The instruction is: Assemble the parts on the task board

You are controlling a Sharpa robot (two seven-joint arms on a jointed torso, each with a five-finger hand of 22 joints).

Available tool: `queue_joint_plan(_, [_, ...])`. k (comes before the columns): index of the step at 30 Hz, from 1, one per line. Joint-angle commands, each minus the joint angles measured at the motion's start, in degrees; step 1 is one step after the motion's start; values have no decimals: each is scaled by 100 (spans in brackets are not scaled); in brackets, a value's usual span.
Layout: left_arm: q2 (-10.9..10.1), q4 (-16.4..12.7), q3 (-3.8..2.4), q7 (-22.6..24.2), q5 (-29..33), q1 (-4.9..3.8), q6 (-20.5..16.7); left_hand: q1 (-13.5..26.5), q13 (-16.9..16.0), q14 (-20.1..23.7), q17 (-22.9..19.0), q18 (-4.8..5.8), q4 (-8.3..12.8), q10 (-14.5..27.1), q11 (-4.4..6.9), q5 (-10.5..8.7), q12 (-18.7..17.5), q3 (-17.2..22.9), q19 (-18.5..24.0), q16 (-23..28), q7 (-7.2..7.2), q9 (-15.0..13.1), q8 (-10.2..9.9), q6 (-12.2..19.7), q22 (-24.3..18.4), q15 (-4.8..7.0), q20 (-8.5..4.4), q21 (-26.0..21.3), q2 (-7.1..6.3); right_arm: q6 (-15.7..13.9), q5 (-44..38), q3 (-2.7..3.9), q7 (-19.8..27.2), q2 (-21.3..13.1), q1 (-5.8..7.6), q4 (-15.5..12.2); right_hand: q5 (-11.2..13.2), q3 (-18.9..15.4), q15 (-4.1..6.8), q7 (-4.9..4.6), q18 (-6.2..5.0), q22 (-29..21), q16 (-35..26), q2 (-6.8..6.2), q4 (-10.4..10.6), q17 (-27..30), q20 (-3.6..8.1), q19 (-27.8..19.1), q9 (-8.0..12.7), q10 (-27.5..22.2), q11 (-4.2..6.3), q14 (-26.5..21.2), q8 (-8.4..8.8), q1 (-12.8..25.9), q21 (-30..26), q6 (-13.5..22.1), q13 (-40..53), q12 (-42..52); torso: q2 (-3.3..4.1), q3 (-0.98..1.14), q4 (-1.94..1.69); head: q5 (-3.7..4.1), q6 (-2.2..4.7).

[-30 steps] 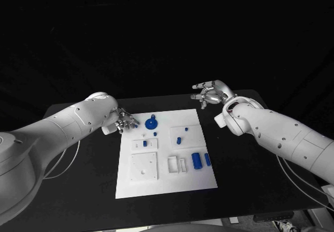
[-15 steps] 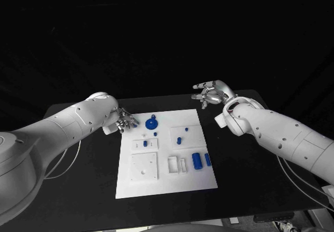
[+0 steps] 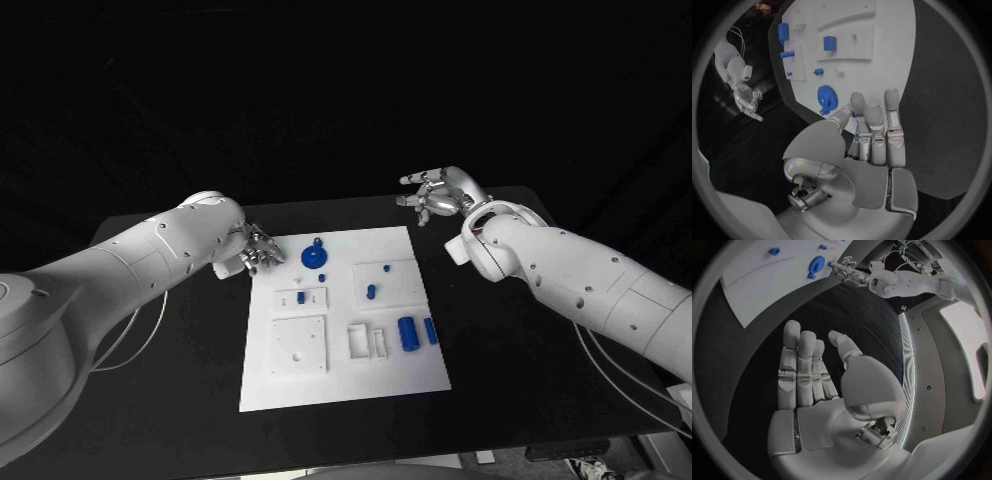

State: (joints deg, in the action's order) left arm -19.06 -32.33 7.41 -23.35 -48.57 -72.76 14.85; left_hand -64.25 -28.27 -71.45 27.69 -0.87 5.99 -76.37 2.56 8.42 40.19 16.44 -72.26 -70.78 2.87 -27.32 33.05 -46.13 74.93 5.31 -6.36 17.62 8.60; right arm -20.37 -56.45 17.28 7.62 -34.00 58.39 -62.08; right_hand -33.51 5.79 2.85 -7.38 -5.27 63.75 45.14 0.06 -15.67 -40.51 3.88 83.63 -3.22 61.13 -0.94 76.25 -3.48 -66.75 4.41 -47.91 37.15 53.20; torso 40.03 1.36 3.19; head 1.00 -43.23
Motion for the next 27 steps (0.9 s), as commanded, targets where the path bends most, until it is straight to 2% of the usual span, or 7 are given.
queue_joint_plan(1, [3,-11,1,60,65,5,99,-38,8,17,7,-18,76,4,-4,50,33,41,25,-38,-53,-38,33,-14,121,6,-8,36,65,0,-38,5,25,4,3,0,-33,36,5,-29,-28,7,-36,-42,7,4,4,-23,6,-7,2,3,33,-6,26,8,-8,-14,-2,1,-3,7,-1])
queue_joint_plan(8, [-15,-43,1,92,75,5,58,-30,38,-48,47,-19,211,-136,17,116,1,232,20,-54,-102,-195,18,-281,120,40,-38,126,103,11,-38,5,20,-1,3,1,-33,46,6,-28,-26,13,-36,-45,8,2,5,-23,5,-3,3,5,32,-2,26,-8,-6,-12,-2,-4,-5,0,-4])
queue_joint_plan(20, [-148,-254,-5,114,121,-2,-46,87,38,-135,155,-24,383,-294,36,226,-79,405,24,-40,-150,-527,-191,-584,116,53,-50,241,122,22,-38,5,11,-31,3,-2,-33,46,6,-28,-26,13,-36,-45,8,2,5,-23,5,-3,3,5,32,-2,26,-8,-6,-12,-4,2,-14,-19,0])
queue_joint_plan(22, [-209,-345,-9,98,155,-11,-50,145,45,-149,180,-29,403,-331,47,237,-117,433,22,-37,-148,-665,-344,-676,113,54,-49,253,135,23,-38,5,9,-40,3,-3,-33,46,6,-28,-26,13,-36,-45,8,2,5,-23,5,-3,3,5,32,-2,26,-8,-6,-12,-9,4,-15,-20,-7])
queue_joint_plan(27, [-385,-591,-14,52,252,-67,-47,249,39,-192,220,-30,422,-406,49,322,-150,464,8,-25,-179,-861,-564,-859,112,58,-50,271,163,25,-38,4,5,-59,3,0,-39,58,6,-28,-26,18,-39,-44,1,1,6,-25,5,-2,4,2,32,-12,26,-10,-8,-14,-5,2,-15,-37,-6])
